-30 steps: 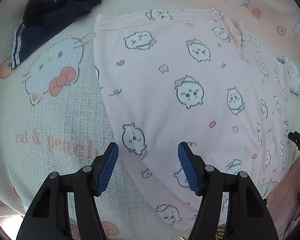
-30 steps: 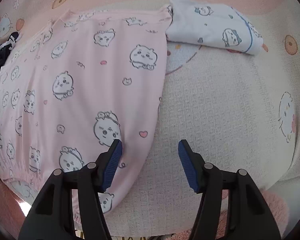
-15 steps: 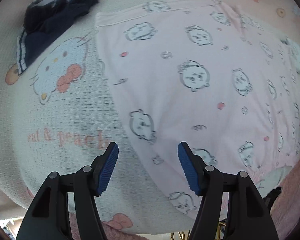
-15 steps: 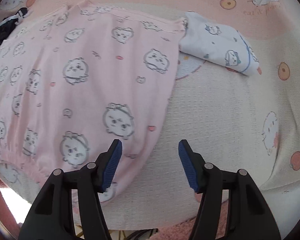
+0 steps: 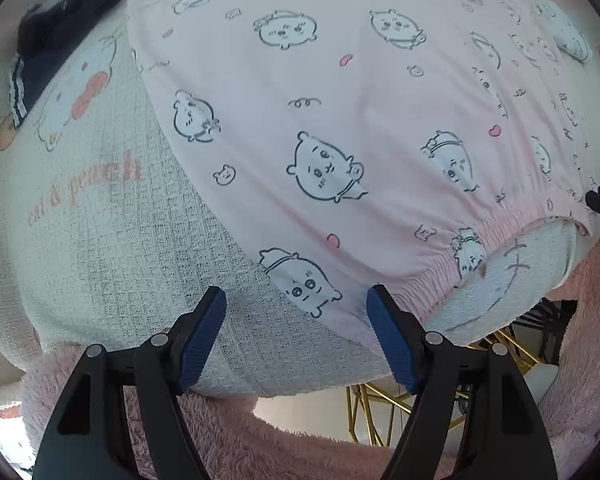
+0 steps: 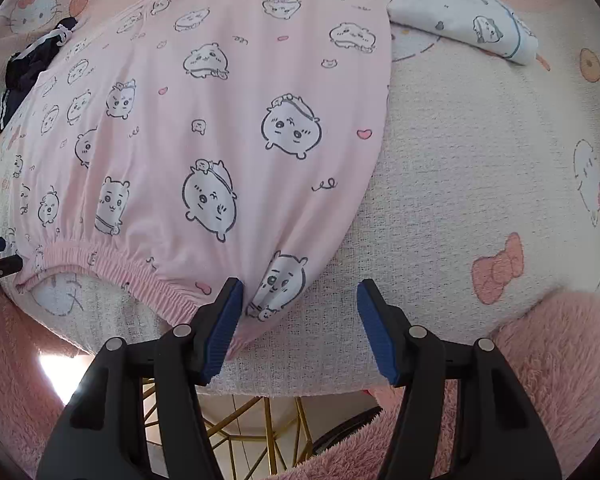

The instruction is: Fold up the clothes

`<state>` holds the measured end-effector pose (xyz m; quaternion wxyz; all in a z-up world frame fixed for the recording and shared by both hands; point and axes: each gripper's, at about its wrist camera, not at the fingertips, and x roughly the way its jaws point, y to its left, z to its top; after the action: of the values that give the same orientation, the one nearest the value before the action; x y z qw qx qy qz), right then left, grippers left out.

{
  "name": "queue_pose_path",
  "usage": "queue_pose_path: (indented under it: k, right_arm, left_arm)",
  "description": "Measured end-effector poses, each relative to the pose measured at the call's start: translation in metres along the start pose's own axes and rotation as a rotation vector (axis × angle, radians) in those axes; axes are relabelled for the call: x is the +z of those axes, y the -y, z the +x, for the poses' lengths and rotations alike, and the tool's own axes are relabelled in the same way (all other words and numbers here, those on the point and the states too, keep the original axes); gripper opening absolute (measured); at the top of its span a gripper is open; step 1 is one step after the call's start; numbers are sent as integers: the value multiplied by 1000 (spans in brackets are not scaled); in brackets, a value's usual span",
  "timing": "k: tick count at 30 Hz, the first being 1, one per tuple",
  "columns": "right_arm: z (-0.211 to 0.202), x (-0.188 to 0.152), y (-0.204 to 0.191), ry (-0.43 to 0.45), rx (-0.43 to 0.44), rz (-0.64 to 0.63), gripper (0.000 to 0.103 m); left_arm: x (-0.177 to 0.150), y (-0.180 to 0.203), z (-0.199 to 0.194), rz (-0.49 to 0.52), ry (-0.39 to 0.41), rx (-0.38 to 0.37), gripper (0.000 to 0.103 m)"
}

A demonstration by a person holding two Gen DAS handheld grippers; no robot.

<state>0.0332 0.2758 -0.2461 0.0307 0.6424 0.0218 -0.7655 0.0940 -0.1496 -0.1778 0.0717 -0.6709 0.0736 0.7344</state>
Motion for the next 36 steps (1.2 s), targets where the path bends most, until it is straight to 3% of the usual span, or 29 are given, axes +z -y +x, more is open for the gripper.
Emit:
queue_pose_path:
  k: [4, 9, 12, 15, 18, 21, 26, 28, 31, 33, 36]
  right_arm:
    - [-15, 0, -9, 100, -9, 35, 60]
    - [10, -3, -16, -8, -27, 27, 60]
    - [5, -4, -2, -21, -30, 106, 60]
    - [-1, -4, 3, -10, 31, 165, 60]
    - [-12, 6, -17, 46, 55, 102, 60]
    - [-17, 27, -46, 88, -2, -17, 60]
    - [4, 74, -10, 81, -2, -83, 60]
    - [4, 67, -16, 92, 10, -119, 60]
    - [13, 66, -38, 104, 52, -180, 60]
    - [35, 65, -56, 85, 62, -225, 60]
    - [54, 60, -66, 31, -7, -279, 61]
  left_arm:
    - [-3, 20, -13, 12, 54, -1, 75]
    - [-10, 24, -25, 15, 93, -14, 75]
    - [-16, 17, -31, 10, 103, -28, 76]
    - [-23, 10, -36, 6, 113, -41, 76]
    - [-29, 2, -42, 2, 123, -55, 76]
    - [-36, -5, -47, -2, 133, -69, 76]
    - [-26, 5, -44, 31, 140, -111, 76]
    - [-22, 22, -37, 67, 144, -130, 76]
    - [43, 21, -28, 105, 139, -131, 76]
    - [45, -6, -9, 118, 114, -132, 76]
    - [34, -15, -6, 119, 91, -91, 76]
